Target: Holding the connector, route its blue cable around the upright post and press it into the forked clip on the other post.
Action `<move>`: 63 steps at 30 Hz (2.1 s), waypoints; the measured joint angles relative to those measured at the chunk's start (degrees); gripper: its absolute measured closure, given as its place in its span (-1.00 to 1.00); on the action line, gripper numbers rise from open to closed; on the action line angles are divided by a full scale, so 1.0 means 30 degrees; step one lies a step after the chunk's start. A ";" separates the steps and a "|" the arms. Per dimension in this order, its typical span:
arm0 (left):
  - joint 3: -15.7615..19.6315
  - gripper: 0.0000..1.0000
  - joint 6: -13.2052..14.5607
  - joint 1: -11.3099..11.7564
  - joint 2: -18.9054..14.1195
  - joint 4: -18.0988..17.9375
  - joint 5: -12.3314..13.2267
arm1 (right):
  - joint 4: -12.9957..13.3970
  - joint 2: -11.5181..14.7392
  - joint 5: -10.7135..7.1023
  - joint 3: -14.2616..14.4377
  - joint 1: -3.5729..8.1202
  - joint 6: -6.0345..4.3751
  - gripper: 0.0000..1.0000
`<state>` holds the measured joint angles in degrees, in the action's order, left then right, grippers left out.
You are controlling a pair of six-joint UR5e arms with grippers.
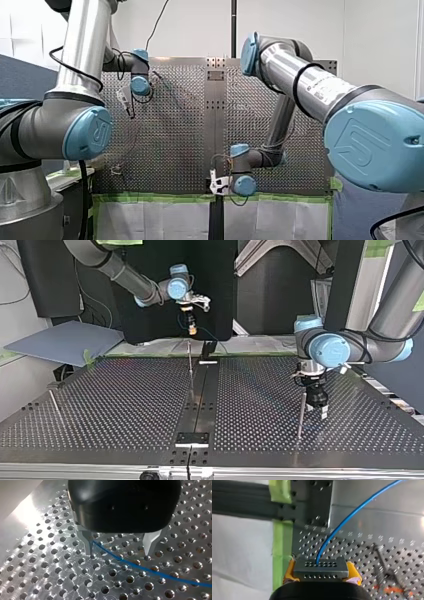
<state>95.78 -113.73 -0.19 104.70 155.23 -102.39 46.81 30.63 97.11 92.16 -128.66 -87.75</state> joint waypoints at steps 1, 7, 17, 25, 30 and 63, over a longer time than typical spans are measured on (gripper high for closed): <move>0.0000 -1.00 0.0000 -0.0005 0.0001 0.0018 -0.0001 | 0.0111 -0.0032 0.0002 0.0140 0.0083 0.0013 1.00; 0.0000 -1.00 0.0000 -0.0010 0.0001 0.0055 -0.0020 | 0.0495 -0.0740 0.0154 0.0442 0.0473 0.0141 1.00; 0.0000 -1.00 0.0000 0.0016 0.0001 0.0033 -0.0031 | 0.1627 -0.2542 0.0254 0.0468 0.1160 0.0076 1.00; 0.0000 -1.00 0.0043 0.0079 0.0000 0.0011 -0.0039 | 0.1857 -0.2773 -0.0029 0.0463 0.1470 0.0080 1.00; 0.0000 -1.00 0.0066 0.0051 0.0000 -0.0022 -0.0048 | 0.1665 -0.2217 -0.0259 0.0465 0.1528 0.0139 1.00; 0.0000 -1.00 0.0103 -0.0033 -0.0001 0.0314 -0.0115 | 0.3000 0.1940 0.0486 0.3949 0.1778 0.0396 1.00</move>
<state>95.78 -113.42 -0.29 104.70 156.17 -102.73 55.81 36.45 98.57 104.01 -123.33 -86.56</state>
